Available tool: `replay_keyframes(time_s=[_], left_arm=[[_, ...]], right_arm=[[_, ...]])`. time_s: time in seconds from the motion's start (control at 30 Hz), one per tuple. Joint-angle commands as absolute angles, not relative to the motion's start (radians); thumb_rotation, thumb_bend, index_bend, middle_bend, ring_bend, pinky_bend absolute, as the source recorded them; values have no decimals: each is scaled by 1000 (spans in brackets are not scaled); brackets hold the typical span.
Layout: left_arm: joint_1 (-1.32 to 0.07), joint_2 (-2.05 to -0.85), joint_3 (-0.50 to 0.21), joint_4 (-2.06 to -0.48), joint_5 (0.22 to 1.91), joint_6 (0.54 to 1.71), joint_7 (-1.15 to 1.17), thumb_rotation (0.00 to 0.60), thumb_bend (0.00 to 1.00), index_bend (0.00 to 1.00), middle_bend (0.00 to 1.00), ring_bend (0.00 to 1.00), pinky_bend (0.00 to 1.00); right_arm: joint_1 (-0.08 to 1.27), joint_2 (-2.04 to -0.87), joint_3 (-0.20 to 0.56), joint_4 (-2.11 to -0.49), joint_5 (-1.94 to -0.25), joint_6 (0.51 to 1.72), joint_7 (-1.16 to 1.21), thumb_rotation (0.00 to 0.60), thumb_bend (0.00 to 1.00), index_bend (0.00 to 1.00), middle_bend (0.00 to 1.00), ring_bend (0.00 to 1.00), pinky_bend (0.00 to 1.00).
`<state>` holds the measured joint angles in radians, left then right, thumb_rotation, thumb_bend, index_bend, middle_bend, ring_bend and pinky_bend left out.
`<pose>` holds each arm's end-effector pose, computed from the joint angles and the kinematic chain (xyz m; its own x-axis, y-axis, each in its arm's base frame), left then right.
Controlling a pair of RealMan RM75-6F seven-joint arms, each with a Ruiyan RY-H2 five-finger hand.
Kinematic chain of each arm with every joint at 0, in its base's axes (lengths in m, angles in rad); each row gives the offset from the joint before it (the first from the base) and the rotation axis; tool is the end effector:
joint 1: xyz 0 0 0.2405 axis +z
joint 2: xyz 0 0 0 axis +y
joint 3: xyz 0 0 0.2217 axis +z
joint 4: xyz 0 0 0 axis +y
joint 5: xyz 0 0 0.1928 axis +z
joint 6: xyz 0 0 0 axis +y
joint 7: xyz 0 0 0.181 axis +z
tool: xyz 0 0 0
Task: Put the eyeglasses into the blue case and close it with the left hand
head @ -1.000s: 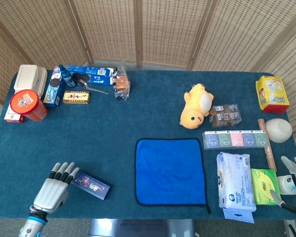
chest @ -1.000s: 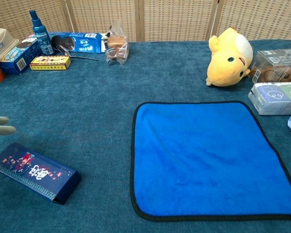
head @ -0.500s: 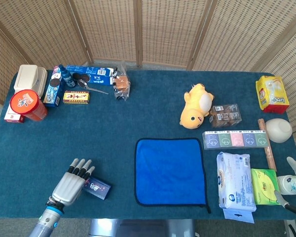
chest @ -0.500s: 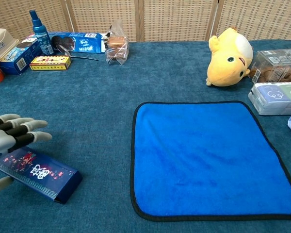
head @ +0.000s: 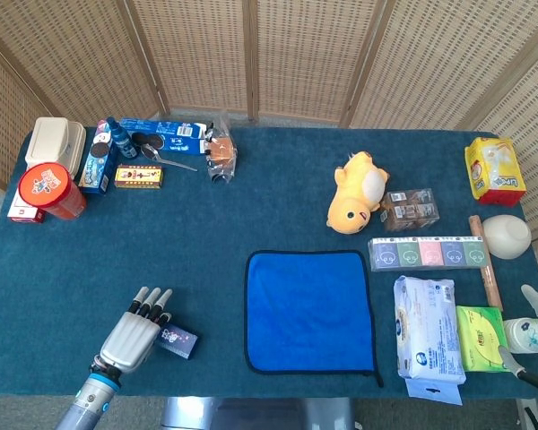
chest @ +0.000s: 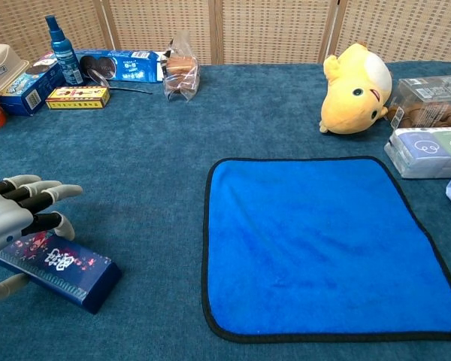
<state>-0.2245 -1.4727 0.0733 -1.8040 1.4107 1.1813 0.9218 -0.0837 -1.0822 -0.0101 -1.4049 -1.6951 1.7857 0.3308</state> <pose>-0.1752 0.1895 -0.0119 0.7386 0.2469 0.6273 0.6671 -0.4020 -0.6272 -0.2866 -0.1505 0.2073 0.2992 0.1255 0.9459 -0.9439 -0.1058 0.3127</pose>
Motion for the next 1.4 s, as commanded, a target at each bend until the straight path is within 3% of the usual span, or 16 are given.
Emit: replay_keyframes(time_s=[0.03,0.4,0.67,0.73,0.8,0.9,0.97,1.13,1.4], left_arm=[[-231,-1472,60,-1797,1403,1190,905,600,345,512,0,0,0],[-292,-1467,-46,-1772,1311,1185,864,600,344,498,0,0,0],[-369,-1553,-137,-1695,1170,1147,869,600,343,478,0,0,0],[-389,-1588,-155,-1669,1130,1141,865,600,343,427,0,0,0],[-405,-1604,-163,-1663,1102,1131,862,600,342,309,0,0,0],[-423,-1604,-151,-1667,1078,1129,893,600,340,88,0,0,0],[-427,-1589,-137,-1689,1061,1133,914,600,340,13,0,0,0],[-410,-1522,-88,-1778,1064,1177,929,600,340,0,0,0,0],[-311,-1412,20,-1898,1219,1316,805,600,340,0,0,0,0]], right_arm=[[-82,-1082,-10,-1407,-1697,1784,328,567,271,0,158,74,168],[-76,-1083,-9,-1422,-1700,1770,312,566,270,0,158,74,168],[-78,-1079,-8,-1430,-1697,1768,302,569,270,0,159,74,169],[-77,-1078,-8,-1435,-1697,1766,299,570,269,0,159,74,168],[-77,-1077,-7,-1438,-1697,1765,293,569,269,0,159,74,168],[-76,-1074,-6,-1444,-1692,1759,287,568,269,0,159,74,168],[-73,-1074,-6,-1446,-1689,1751,284,572,269,0,159,74,168],[-64,-1075,-7,-1447,-1683,1724,274,567,271,0,159,75,168],[-46,-1073,-3,-1455,-1668,1681,240,568,272,0,158,69,168]])
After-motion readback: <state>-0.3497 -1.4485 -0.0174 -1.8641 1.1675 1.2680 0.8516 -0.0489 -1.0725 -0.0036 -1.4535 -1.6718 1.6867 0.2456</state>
